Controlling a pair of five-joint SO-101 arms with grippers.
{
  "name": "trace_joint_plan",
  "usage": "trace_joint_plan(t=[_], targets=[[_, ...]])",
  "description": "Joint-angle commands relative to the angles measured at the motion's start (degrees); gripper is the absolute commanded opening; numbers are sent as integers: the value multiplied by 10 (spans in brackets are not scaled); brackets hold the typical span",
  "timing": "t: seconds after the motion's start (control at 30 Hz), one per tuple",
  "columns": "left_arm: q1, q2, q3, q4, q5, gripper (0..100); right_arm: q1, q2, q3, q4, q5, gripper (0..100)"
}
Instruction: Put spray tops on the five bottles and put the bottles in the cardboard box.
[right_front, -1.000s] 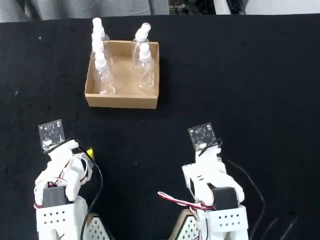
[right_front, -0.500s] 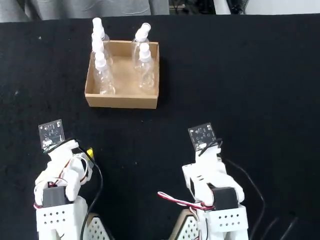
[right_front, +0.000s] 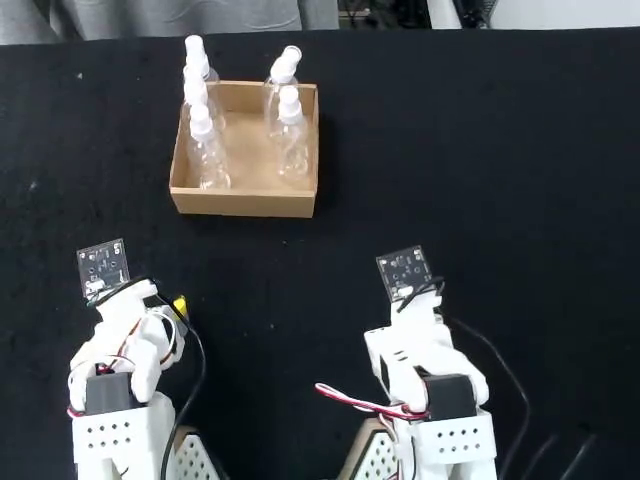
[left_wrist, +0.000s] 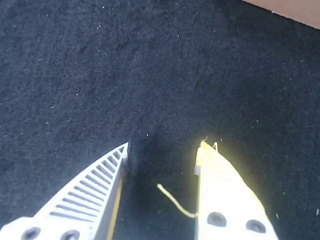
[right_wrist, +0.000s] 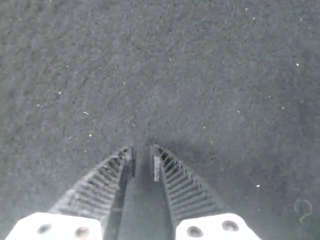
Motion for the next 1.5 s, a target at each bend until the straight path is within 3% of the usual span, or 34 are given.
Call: trace_joint_plan(t=[0.0, 1.47], targets=[[-3, -4, 15, 3, -3, 199, 12, -52, -3, 4, -4, 11], [-2, -4, 15, 3, -3, 199, 2, -53, -3, 4, -3, 11]])
